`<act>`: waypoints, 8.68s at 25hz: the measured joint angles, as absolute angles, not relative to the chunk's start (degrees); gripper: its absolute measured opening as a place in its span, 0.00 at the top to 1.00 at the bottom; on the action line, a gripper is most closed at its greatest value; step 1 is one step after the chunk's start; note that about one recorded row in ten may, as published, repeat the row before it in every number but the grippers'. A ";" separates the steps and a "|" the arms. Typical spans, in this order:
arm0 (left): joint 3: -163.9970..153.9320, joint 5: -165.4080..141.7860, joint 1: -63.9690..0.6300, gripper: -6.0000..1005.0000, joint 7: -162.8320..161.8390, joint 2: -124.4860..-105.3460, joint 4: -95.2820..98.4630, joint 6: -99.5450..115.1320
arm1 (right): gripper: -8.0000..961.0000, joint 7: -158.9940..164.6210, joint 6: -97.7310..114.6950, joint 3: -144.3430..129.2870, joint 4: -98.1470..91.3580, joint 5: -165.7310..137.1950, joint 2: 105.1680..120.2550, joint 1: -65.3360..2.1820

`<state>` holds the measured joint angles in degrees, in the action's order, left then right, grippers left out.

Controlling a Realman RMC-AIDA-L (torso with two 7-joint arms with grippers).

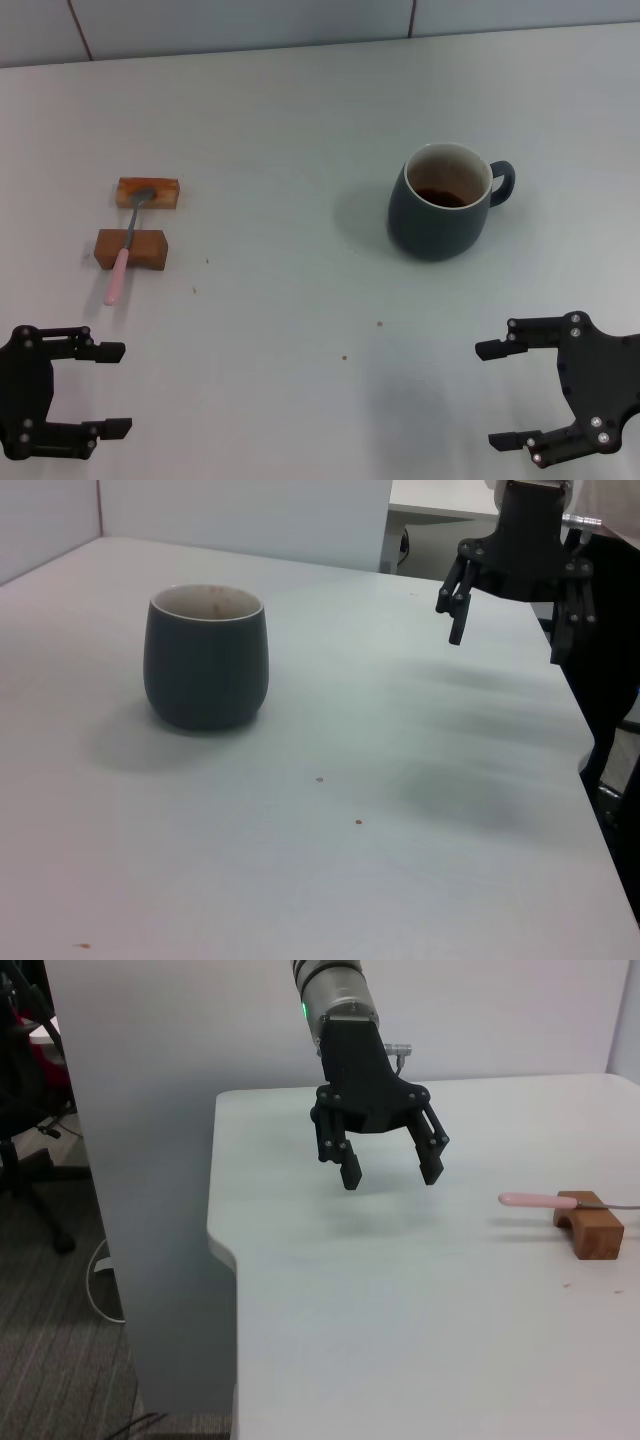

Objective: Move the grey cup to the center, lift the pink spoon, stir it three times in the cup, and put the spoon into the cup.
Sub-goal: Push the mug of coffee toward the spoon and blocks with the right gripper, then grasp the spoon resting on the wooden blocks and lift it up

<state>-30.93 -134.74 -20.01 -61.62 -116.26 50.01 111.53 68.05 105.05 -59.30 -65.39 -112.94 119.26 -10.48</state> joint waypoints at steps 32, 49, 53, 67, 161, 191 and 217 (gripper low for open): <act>-30.85 -134.73 -19.96 0.23 -61.61 -116.28 50.01 111.44 | 0.55 69.55 105.00 -56.19 -66.17 -112.29 119.36 -10.51; -30.85 -134.51 -20.13 0.23 -61.62 -116.48 50.01 111.18 | 0.99 81.23 84.70 -49.23 -65.47 -109.76 119.32 -10.79; -30.85 -134.43 -20.06 0.23 -61.65 -116.54 50.01 111.18 | 0.99 82.95 78.92 -49.22 -65.13 -109.86 119.27 -10.89; -30.27 -134.29 -20.35 0.23 -61.70 -116.67 49.92 111.10 | 0.99 83.82 67.07 -49.13 -61.57 -112.20 119.01 -14.88; -28.65 -134.21 -20.39 0.23 -61.70 -117.16 49.92 111.00 | 0.99 82.98 64.17 -63.33 -46.09 -118.75 119.03 -32.52; -28.57 -134.21 -20.39 0.23 -61.70 -117.24 49.92 111.00 | 0.99 82.67 64.77 -70.78 -45.09 -116.07 119.32 -34.62; -27.25 -134.21 -20.27 0.23 -61.70 -117.24 49.92 111.01 | 0.99 82.92 59.53 -72.88 -47.49 -113.99 119.35 -32.37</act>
<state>-27.25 -134.21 -20.27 -61.70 -117.24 49.92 111.01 82.92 59.53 -72.88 -47.49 -113.99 119.35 -32.37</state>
